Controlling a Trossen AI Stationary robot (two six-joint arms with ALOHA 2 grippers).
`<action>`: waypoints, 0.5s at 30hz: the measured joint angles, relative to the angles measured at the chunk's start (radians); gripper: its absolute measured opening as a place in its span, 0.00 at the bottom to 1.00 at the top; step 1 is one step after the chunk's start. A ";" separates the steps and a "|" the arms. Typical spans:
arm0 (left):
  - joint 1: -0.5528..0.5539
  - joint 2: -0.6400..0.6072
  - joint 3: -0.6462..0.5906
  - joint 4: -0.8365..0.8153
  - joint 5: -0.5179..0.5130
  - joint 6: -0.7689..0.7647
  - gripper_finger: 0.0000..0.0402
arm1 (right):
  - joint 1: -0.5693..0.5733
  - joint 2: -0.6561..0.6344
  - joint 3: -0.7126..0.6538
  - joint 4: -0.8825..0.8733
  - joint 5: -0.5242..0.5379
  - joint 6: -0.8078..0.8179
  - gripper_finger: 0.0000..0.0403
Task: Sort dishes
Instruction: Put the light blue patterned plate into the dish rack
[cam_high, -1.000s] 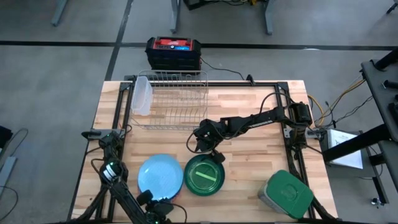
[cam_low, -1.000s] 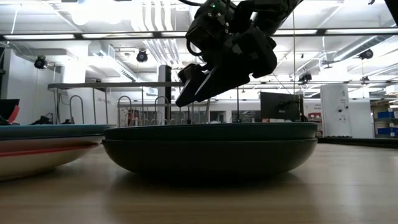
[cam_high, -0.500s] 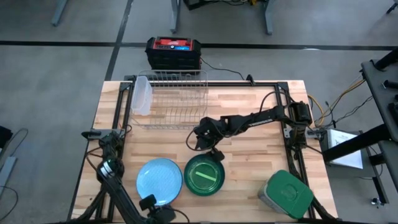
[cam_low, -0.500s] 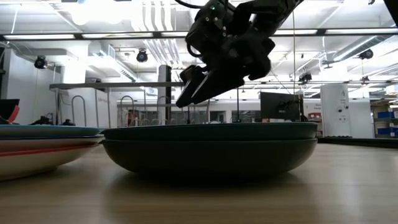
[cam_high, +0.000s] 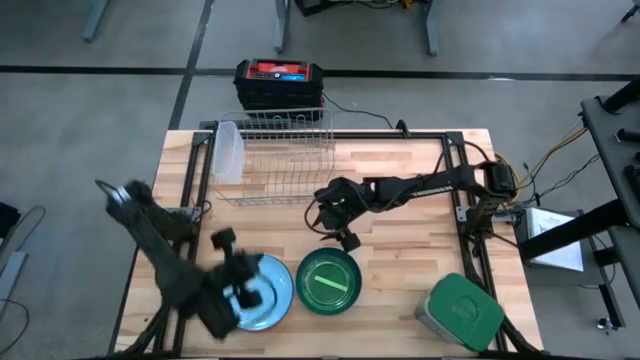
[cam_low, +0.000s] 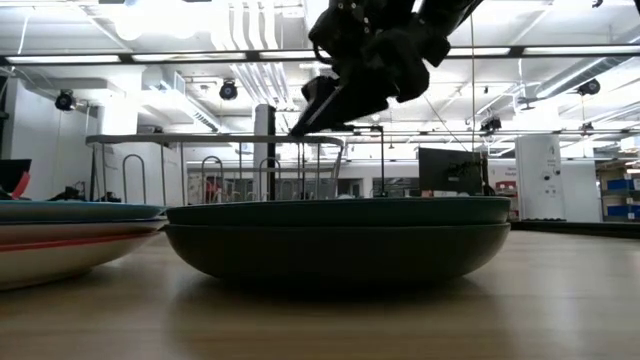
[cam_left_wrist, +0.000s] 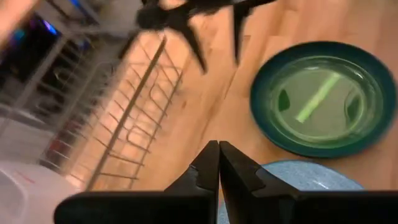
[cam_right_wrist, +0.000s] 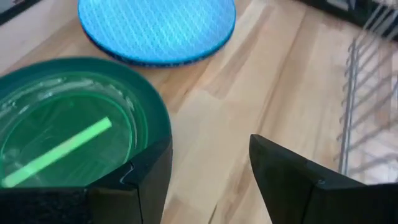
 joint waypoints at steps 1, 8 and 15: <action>0.006 -0.047 -0.074 0.082 0.056 -0.004 0.00 | -0.002 -0.001 0.000 -0.013 0.000 0.000 0.51; -0.027 -0.211 -0.437 0.343 0.225 -0.380 0.00 | -0.014 -0.014 -0.003 -0.126 -0.001 0.004 0.51; 0.007 -0.281 -0.593 0.333 0.400 -0.767 0.00 | -0.035 -0.018 -0.003 -0.233 0.000 0.051 0.52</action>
